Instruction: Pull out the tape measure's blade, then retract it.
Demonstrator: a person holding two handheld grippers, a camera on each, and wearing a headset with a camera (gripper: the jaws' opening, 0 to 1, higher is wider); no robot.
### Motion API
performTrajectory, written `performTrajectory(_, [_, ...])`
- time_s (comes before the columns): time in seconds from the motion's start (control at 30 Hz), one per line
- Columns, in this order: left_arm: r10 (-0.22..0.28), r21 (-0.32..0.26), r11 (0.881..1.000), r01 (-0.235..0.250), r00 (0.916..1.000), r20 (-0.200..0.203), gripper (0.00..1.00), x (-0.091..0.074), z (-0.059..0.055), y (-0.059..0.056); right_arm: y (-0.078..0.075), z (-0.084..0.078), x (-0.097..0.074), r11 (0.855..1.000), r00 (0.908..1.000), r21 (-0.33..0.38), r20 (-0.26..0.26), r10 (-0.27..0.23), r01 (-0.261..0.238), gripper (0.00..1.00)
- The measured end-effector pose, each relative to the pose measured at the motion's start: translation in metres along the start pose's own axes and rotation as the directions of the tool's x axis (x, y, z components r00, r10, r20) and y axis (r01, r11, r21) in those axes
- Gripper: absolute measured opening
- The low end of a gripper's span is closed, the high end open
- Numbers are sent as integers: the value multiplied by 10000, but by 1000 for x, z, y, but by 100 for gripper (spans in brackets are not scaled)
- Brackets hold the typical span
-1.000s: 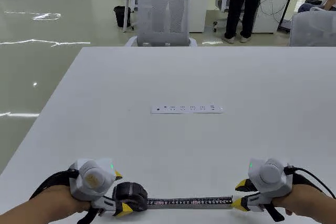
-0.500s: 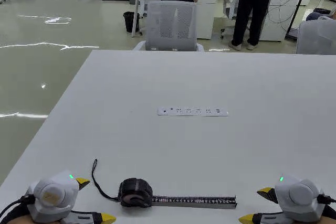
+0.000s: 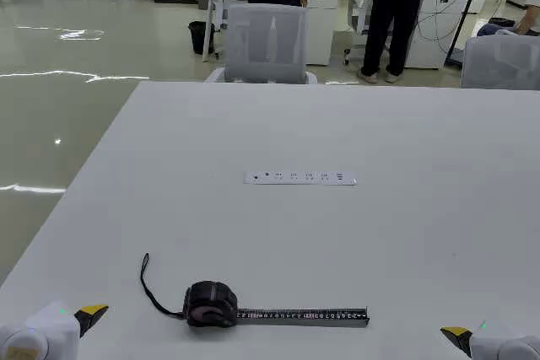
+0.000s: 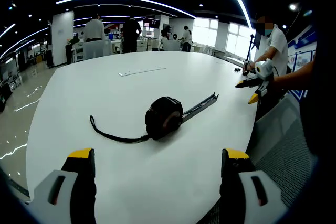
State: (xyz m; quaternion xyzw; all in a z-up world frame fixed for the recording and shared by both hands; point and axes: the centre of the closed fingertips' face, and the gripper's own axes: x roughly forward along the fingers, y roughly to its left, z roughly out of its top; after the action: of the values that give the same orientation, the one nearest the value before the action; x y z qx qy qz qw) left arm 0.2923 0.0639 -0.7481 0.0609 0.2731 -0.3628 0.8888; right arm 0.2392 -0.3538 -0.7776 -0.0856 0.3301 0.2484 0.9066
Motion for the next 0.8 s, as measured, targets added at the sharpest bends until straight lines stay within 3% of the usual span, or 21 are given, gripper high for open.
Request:
performTrajectory(0.07, [117,-191,9998,-113,9997,236,99,-6,-2,4,-4,-3,-9,9990,9990,189,181,-398,395,100])
performTrajectory(0.17, [306,-56,9995,-303,9975,638,99,-15,1,4,-10,-5,-20,9953,9942,-195,517,-939,950,100])
performTrajectory(0.23, [380,-36,9993,-378,9970,678,99,-21,2,4,-9,-7,-26,9930,9923,-291,500,-1134,1149,100])
performTrajectory(0.3, [519,-15,9986,-519,9962,704,99,-25,0,8,-4,-8,-30,9954,9936,22,604,-953,953,100])
performTrajectory(0.53, [752,47,9971,-757,9947,694,99,-35,-6,8,5,-21,-42,9944,9926,133,599,-1056,1050,100])
performTrajectory(0.67, [915,-91,9958,-910,9928,780,99,-39,-11,11,1,-34,-49,9929,9933,652,513,-1033,999,100])
performTrajectory(0.73, [955,-142,9954,-947,9926,749,99,-41,-13,12,-4,-32,-53,9904,9893,599,690,-1288,1247,100])
performTrajectory(0.8, [998,-180,9950,-986,9914,845,99,-42,-12,11,-1,-33,-52,9896,9903,742,541,-1277,1236,100])
